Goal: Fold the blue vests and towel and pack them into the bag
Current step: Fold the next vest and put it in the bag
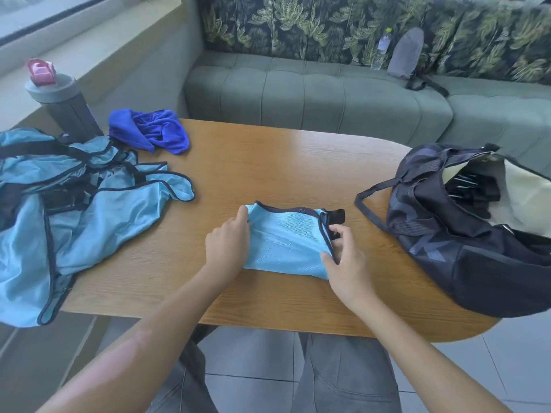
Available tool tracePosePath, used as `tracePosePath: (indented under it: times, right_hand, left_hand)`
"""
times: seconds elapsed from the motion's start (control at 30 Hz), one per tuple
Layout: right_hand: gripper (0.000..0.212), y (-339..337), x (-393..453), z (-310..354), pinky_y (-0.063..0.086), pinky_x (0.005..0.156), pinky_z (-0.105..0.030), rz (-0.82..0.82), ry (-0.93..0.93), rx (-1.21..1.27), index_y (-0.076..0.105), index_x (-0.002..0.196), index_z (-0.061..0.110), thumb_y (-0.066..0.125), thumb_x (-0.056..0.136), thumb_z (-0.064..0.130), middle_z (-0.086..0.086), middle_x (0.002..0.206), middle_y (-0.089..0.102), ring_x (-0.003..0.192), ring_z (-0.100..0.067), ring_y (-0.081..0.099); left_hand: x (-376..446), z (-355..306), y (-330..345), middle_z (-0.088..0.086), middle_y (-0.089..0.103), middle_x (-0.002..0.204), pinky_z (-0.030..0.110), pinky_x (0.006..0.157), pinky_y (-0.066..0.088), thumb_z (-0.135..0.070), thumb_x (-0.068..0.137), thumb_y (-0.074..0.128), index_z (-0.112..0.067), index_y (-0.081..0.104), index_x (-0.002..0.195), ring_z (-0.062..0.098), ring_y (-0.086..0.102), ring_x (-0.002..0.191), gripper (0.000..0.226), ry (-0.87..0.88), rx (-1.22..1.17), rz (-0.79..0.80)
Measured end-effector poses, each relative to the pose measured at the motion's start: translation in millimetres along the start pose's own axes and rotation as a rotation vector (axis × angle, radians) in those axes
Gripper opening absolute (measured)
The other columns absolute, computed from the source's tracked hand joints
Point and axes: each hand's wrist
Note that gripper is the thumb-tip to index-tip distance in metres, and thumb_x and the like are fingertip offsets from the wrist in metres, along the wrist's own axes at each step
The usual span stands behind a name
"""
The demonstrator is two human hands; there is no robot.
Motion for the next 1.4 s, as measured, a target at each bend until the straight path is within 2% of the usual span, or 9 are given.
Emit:
tracePosePath:
  times: [0.1, 0.2, 0.37, 0.5, 0.6, 0.7, 0.93, 1.13, 1.4]
  right_hand:
    - [0.059, 5.4, -2.4, 0.3, 0.048, 0.075, -0.031, 0.035, -0.07, -0.156, 0.027, 0.148, 0.042, 0.049, 0.102, 0.012, 0.01, 0.113, 0.052, 0.091, -0.014, 0.058]
    - [0.072, 10.2, -3.0, 1.9, 0.047, 0.06, -0.034, 0.135, -0.105, -0.543, 0.015, 0.154, 0.043, 0.046, 0.1, 0.008, 0.004, 0.118, 0.038, 0.071, -0.016, 0.052]
    - [0.064, 4.2, 7.5, 8.0, 0.037, 0.06, -0.033, 0.269, -0.123, -0.807, 0.012, 0.159, 0.033, 0.044, 0.104, 0.022, -0.001, 0.12, 0.031, 0.073, -0.019, 0.047]
    - [0.056, -14.0, 37.3, 10.6, 0.041, 0.062, -0.036, 0.373, -0.222, -0.987, 0.006, 0.16, 0.037, 0.028, 0.109, 0.044, -0.007, 0.124, 0.035, 0.081, -0.023, 0.046]
    - [0.071, -27.6, 71.2, 9.1, 0.047, 0.071, -0.038, 0.348, -0.396, -1.142, 0.005, 0.159, 0.036, 0.047, 0.104, 0.025, -0.011, 0.135, 0.034, 0.098, -0.027, 0.048]
    - [0.082, -26.5, 93.8, 18.2, 0.049, 0.086, -0.045, 0.194, -0.624, -1.142, 0.033, 0.155, 0.025, 0.063, 0.082, 0.001, -0.013, 0.143, 0.041, 0.114, -0.033, 0.05]
    - [0.025, -10.4, 52.0, 19.3, 0.048, 0.085, -0.039, 0.144, -0.675, -0.727, 0.068, 0.118, 0.014, 0.06, 0.094, 0.014, -0.002, 0.109, 0.065, 0.102, -0.026, 0.057]
    - [0.062, -29.4, 9.4, -17.9, 0.023, 0.123, -0.036, 0.462, -0.423, -0.661, 0.031, 0.159, 0.025, 0.038, 0.104, 0.054, 0.01, 0.165, 0.025, 0.151, -0.009, 0.021]
    - [0.103, -30.8, -49.5, -47.8, -0.001, 0.126, -0.032, 0.544, -0.603, -0.764, 0.002, 0.163, 0.023, 0.04, 0.088, 0.083, 0.007, 0.17, -0.01, 0.154, -0.006, -0.013]
  left_hand:
    - [-8.3, 1.5, 2.6, 0.001, 0.052, 0.068, 0.026, 0.042, 0.024, -0.006, 0.085, 0.071, -0.011, 0.055, 0.106, 0.018, 0.027, 0.041, 0.028, 0.073, 0.078, -0.157]
    - [-12.4, 9.3, 6.9, 0.011, 0.057, 0.121, 0.04, 0.074, 0.043, 0.004, 0.078, 0.07, -0.01, 0.058, 0.126, 0.032, 0.055, 0.09, 0.052, 0.24, 0.134, -0.259]
    - [5.8, 24.0, 4.6, 0.01, 0.033, 0.163, 0.046, 0.113, 0.033, 0.001, 0.088, 0.051, -0.02, 0.054, 0.144, 0.031, 0.026, 0.153, 0.059, 0.524, 0.17, 0.049]
    - [17.3, 38.7, -5.9, 0.005, 0.025, 0.166, 0.041, 0.119, 0.024, -0.035, 0.103, 0.024, -0.035, 0.028, 0.159, 0.026, 0.024, 0.152, 0.057, 0.442, 0.168, 0.318]
    - [3.8, 38.2, -19.6, 0.0, 0.041, 0.143, 0.04, 0.114, 0.029, -0.042, 0.104, 0.042, -0.037, 0.036, 0.155, 0.025, 0.036, 0.134, 0.052, 0.443, 0.133, 0.318]
    - [-31.1, 22.6, -34.5, -0.003, 0.05, 0.125, 0.039, 0.103, 0.032, -0.043, 0.104, 0.042, -0.034, 0.046, 0.148, 0.021, 0.037, 0.119, 0.046, 0.518, 0.119, 0.285]
    - [-81.5, -2.0, -39.0, -0.009, 0.057, 0.1, 0.037, 0.088, 0.046, -0.05, 0.099, 0.036, -0.023, 0.065, 0.105, 0.017, 0.044, 0.1, 0.04, 0.694, 0.024, 0.246]
    - [-35.5, 1.4, -36.8, 0.001, 0.02, 0.167, 0.044, 0.125, 0.02, -0.05, 0.099, 0.037, -0.035, 0.033, 0.155, 0.024, 0.013, 0.155, 0.059, 0.902, 0.133, 0.436]
    - [-70.1, 28.9, -44.5, 0.01, -0.001, 0.171, 0.044, 0.127, 0.013, -0.085, 0.092, 0.021, -0.035, 0.0, 0.163, 0.029, 0.003, 0.156, 0.09, 0.995, 0.305, 0.45]
Point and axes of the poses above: each hand's wrist, its own x-axis towards the middle knuckle, its own y-axis out of the palm, z = x × y
